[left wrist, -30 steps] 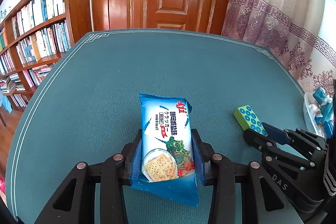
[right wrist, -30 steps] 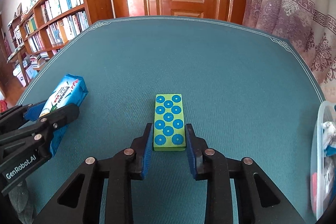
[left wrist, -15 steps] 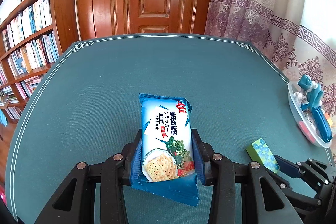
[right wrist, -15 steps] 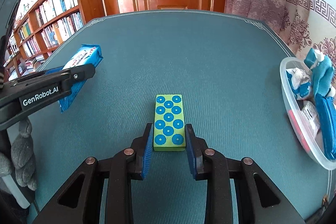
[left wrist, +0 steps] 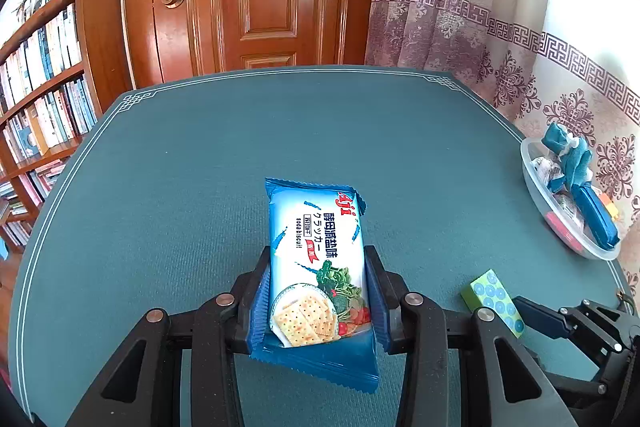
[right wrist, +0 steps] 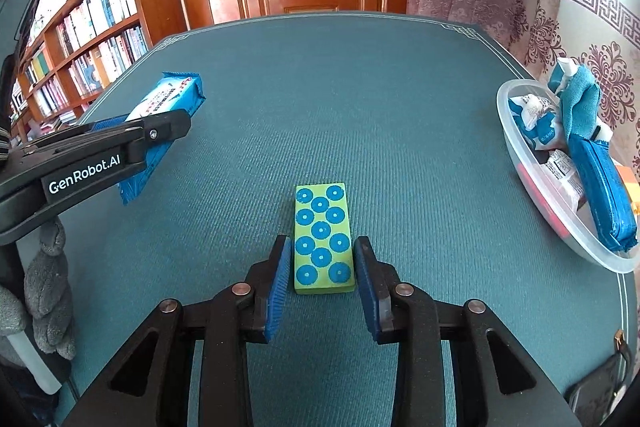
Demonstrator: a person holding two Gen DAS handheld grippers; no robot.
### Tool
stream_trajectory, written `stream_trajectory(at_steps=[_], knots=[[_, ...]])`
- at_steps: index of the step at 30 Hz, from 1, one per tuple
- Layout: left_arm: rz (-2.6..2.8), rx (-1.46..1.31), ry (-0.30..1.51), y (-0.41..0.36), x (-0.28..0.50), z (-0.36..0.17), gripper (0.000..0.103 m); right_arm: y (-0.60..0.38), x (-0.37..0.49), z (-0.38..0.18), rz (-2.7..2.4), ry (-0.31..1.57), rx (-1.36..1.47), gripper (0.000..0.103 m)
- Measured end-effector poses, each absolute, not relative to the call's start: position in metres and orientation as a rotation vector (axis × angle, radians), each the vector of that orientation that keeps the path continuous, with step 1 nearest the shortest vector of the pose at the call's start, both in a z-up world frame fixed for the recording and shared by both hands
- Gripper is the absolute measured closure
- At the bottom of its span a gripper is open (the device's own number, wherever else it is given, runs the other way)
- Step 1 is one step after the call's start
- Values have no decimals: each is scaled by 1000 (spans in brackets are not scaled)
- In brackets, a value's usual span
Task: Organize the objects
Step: 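Carry the green dotted block into the bowl and open the right gripper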
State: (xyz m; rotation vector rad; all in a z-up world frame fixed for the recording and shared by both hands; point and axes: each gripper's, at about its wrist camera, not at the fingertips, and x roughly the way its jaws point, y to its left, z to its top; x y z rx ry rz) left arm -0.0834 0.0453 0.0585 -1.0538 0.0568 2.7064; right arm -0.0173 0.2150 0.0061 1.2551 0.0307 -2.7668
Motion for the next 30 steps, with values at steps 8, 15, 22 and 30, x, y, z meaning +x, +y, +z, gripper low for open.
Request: stream_trajectory(at_steps=[8,15,22,30], knots=[[2704,-1057,59,46,-83,57,59,203,-20,2,-2802,138,1223,64],[2700,-1058,78,50,-82,55,59,218,-11,5,-2819,53,1219,73],[2685,-1055,120,59,-79,52,59,245,3,25,-2858,-61,1167,73],[2670,-1060,150,68,-74,49,59,276,17,45,-2936,-164,1101,73]])
